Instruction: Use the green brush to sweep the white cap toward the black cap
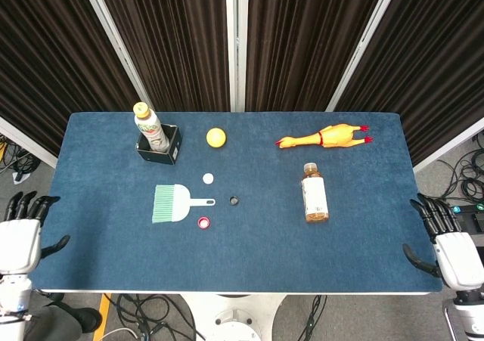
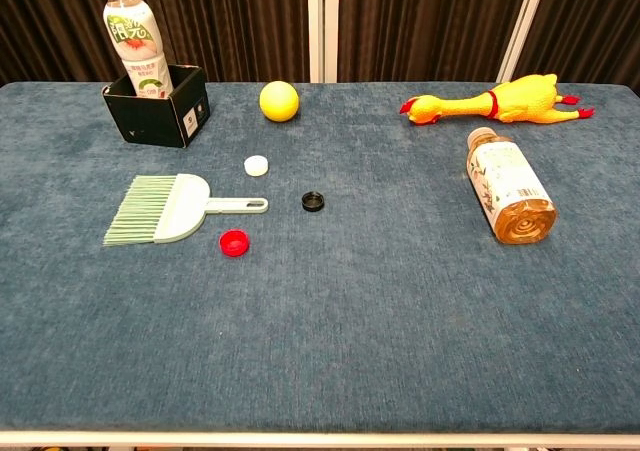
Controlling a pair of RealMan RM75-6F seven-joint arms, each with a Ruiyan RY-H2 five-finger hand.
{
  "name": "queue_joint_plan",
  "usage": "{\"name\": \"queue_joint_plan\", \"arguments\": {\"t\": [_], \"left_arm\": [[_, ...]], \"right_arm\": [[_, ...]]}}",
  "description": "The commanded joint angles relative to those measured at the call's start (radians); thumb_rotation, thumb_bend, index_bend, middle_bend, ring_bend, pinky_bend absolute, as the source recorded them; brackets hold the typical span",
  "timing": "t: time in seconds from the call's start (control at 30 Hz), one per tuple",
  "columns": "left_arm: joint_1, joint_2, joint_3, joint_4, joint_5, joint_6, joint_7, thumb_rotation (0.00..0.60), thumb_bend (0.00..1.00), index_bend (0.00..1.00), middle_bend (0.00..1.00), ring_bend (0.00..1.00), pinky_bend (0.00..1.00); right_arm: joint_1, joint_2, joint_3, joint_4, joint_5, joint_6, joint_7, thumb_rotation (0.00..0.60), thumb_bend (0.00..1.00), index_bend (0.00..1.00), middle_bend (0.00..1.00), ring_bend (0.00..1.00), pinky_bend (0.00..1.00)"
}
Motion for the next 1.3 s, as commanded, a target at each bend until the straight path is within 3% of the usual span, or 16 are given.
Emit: {"name": "queue_joint_plan", "arguments": {"t": [0.03,0.13,0.33,0.5,0.77,0.97,1.3], "left_arm": [[-0.068,0.0,-0.034,-0.009,0.023,-0.066,-0.037,0.6,0.1,0.33,0.41,0.29,0.12],[-0.15,0.008,-0.063,-0.04,0.025,-0.166,-0.105,0.6,0.12,0.36,0.44,0.31,0.13],[-0.292,-0.018,-0.116,-0.064,-0.009,-0.33,-0.114,0.6,0.18,0.36,0.44,0.31,0.13],[-0.417,-0.106,-0.146,-0.012,-0.108,-0.481,-0.025,0.6,0.18,0.36,0.44,0.31,0.13],[-0.55,-0.28,-0.145,0.12,-0.328,-0.627,0.168,0.6,0.18,0.36,0.44,0.31,0.13],[-0.637,-0.393,-0.133,0.212,-0.457,-0.673,0.296,0.6,0.18,0.36,0.44,0.31,0.13],[-0.729,-0.504,-0.1,0.297,-0.593,-0.647,0.491,0.6,0.18,0.37,0.46,0.31,0.13]], "right_arm": [[0.003,0.002,0.007,-0.001,0.001,0.004,-0.004,0.6,0.25,0.0,0.0,0.0,0.0],[0.01,0.001,0.015,-0.003,0.002,0.001,-0.004,0.6,0.25,0.0,0.0,0.0,0.0],[0.024,0.016,0.02,-0.006,-0.004,-0.012,-0.025,0.6,0.25,0.0,0.0,0.0,0.0],[0.021,0.032,0.025,-0.014,-0.003,-0.001,-0.034,0.6,0.25,0.0,0.0,0.0,0.0],[0.014,0.039,0.021,-0.019,0.011,-0.005,-0.039,0.6,0.25,0.0,0.0,0.0,0.0],[0.019,0.036,0.022,-0.019,0.003,-0.008,-0.033,0.6,0.25,0.0,0.0,0.0,0.0],[0.036,0.032,0.029,-0.016,0.007,-0.029,-0.032,0.6,0.25,0.0,0.0,0.0,0.0]]}}
